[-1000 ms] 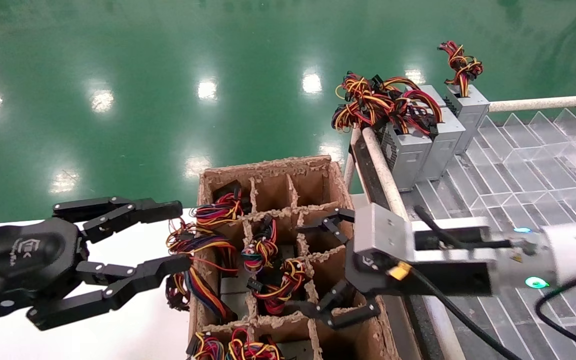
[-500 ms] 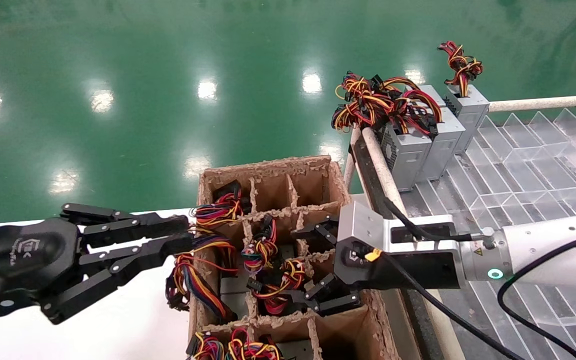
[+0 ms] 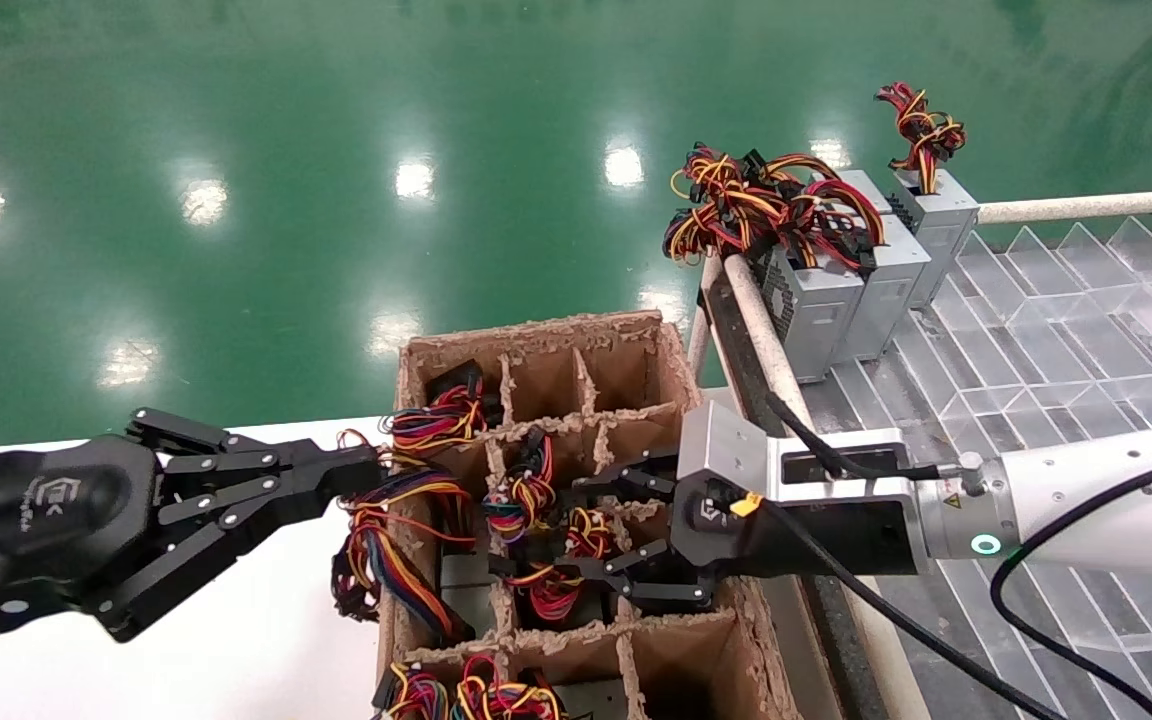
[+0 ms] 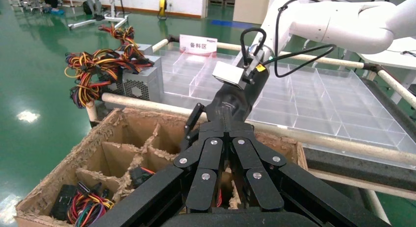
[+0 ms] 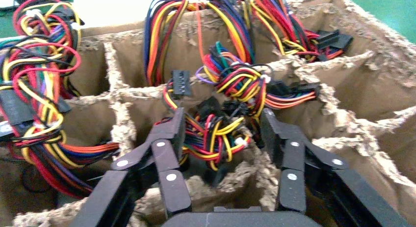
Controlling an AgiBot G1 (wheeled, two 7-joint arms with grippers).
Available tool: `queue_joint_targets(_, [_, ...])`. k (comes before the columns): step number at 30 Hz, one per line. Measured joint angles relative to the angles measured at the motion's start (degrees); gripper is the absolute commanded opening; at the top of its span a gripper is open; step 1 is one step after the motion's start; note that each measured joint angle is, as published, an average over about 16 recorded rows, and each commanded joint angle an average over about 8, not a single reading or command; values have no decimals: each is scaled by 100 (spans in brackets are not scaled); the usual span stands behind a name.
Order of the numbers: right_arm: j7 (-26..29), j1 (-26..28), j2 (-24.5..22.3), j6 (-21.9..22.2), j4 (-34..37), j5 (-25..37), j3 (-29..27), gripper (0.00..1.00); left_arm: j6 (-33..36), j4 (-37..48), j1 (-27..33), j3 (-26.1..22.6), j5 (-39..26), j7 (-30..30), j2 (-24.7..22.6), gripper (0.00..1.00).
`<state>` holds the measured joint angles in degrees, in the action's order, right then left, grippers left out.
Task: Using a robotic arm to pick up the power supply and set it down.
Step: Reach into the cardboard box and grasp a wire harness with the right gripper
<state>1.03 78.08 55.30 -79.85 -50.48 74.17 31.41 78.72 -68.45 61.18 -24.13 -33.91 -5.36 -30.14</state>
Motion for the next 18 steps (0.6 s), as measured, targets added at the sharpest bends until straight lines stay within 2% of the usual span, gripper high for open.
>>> queue_joint_targets(18, [303,41,-111,-132,-421,121,100,0,0,0,0,0,0,0,0,0])
